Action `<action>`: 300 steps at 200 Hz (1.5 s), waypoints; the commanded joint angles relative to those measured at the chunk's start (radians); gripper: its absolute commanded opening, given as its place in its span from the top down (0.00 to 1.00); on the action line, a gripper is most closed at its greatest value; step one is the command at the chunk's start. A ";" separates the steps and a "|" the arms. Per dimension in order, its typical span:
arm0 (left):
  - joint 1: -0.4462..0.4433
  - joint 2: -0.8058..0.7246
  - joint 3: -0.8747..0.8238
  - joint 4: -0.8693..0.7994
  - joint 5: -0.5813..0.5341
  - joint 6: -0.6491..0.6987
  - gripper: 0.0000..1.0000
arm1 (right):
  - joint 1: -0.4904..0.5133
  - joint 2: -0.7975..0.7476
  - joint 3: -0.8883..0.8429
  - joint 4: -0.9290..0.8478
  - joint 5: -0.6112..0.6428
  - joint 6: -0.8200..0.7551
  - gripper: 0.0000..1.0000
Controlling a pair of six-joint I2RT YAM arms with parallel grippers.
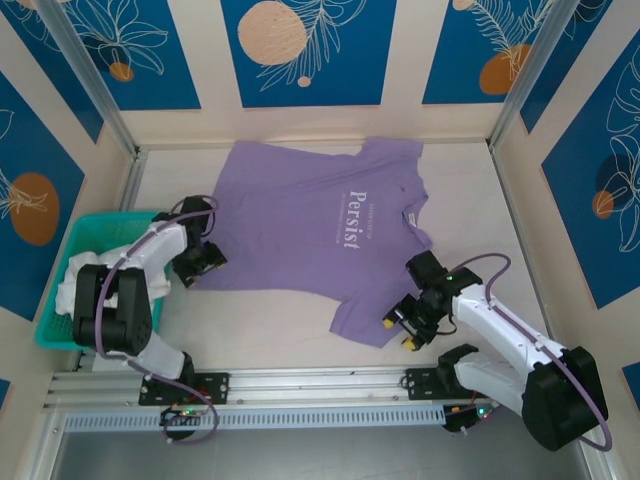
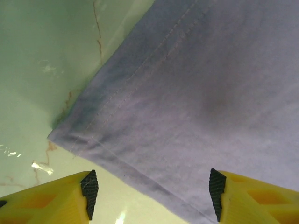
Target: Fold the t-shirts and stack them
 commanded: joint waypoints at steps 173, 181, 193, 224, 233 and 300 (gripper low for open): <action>0.015 -0.040 -0.199 0.069 -0.089 -0.034 0.45 | -0.029 0.066 0.155 -0.145 0.213 -0.035 1.00; 0.014 -0.037 -0.203 0.076 -0.086 -0.039 0.48 | -0.044 0.053 0.155 -0.154 0.215 -0.033 1.00; 0.009 -0.034 -0.203 0.078 -0.088 -0.044 0.52 | -0.071 0.030 0.155 -0.164 0.215 -0.036 1.00; -0.004 -0.025 -0.201 0.080 -0.086 -0.050 0.57 | -0.171 -0.001 0.158 -0.174 0.181 -0.083 1.00; -0.008 -0.023 -0.201 0.077 -0.085 -0.052 0.57 | -0.192 -0.002 0.164 -0.177 0.177 -0.098 1.00; -0.079 -0.065 -0.214 0.027 -0.094 -0.066 0.39 | -0.377 -0.050 0.188 -0.206 0.157 -0.190 1.00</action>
